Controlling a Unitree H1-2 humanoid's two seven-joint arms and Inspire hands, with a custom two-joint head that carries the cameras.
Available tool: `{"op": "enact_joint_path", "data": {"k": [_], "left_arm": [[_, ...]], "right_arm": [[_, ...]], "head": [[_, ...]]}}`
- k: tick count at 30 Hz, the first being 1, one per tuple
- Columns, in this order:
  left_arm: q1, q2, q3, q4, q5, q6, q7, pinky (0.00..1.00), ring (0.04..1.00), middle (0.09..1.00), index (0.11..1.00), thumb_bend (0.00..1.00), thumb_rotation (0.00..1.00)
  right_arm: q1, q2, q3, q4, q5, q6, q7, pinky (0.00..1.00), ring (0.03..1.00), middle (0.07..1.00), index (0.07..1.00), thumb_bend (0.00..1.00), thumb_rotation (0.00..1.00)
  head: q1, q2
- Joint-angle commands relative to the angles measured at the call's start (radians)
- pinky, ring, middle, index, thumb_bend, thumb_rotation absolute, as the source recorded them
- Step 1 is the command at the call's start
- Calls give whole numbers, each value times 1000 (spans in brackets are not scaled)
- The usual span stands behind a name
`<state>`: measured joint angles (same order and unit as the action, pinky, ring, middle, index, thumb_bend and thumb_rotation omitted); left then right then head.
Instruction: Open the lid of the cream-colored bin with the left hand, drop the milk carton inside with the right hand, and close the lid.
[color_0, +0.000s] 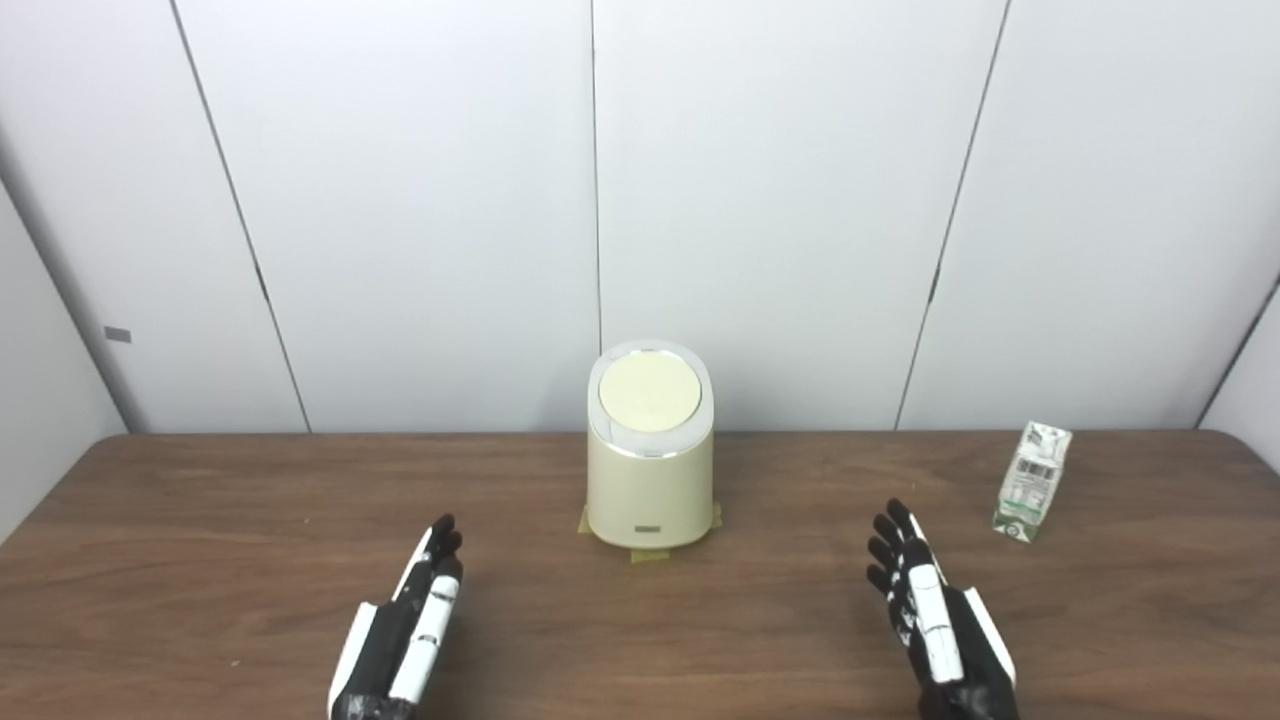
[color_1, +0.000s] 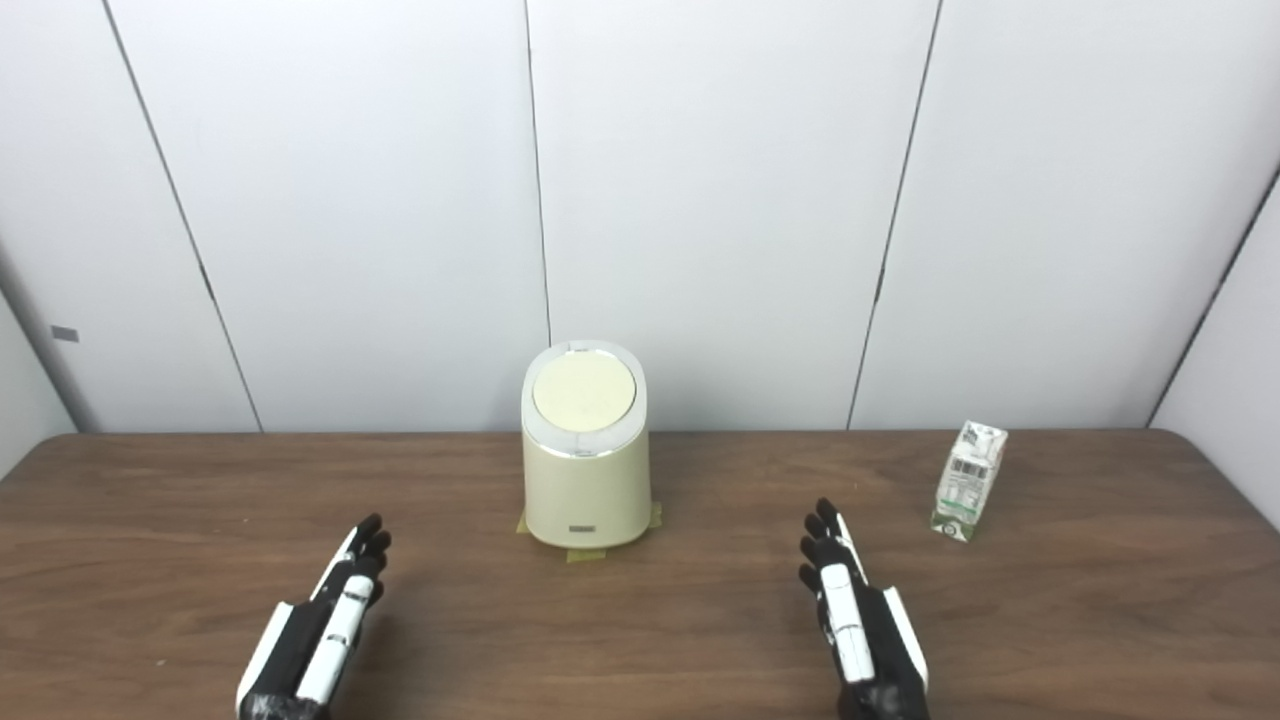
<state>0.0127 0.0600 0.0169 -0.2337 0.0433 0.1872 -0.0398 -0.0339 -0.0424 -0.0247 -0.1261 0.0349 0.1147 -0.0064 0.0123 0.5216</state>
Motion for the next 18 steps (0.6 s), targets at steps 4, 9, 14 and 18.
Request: {"op": "enact_joint_path", "data": {"k": [4,9,14,18], "left_arm": [[-58,-5,-3,-79,-4,14,3,989,991,983,1000,365,672],[-140,-15,-4,-154,78,120,45,948,913,920,967,543,348],[-300,30,-7,-173,93,227,7,879,883,910,966,677,256],[-434,74,-22,-124,79,259,-37,844,897,922,957,738,141]], "right_arm": [[-36,-9,-12,-55,17,3,10,943,965,973,990,656,1000],[-36,-11,-25,-51,40,10,11,949,961,970,981,694,974],[-32,-13,-25,-46,40,-1,15,967,962,968,983,683,976],[-25,-12,-18,-58,28,13,12,942,956,963,979,671,976]], "head": [[8,15],[15,20],[18,27],[18,35]]}}
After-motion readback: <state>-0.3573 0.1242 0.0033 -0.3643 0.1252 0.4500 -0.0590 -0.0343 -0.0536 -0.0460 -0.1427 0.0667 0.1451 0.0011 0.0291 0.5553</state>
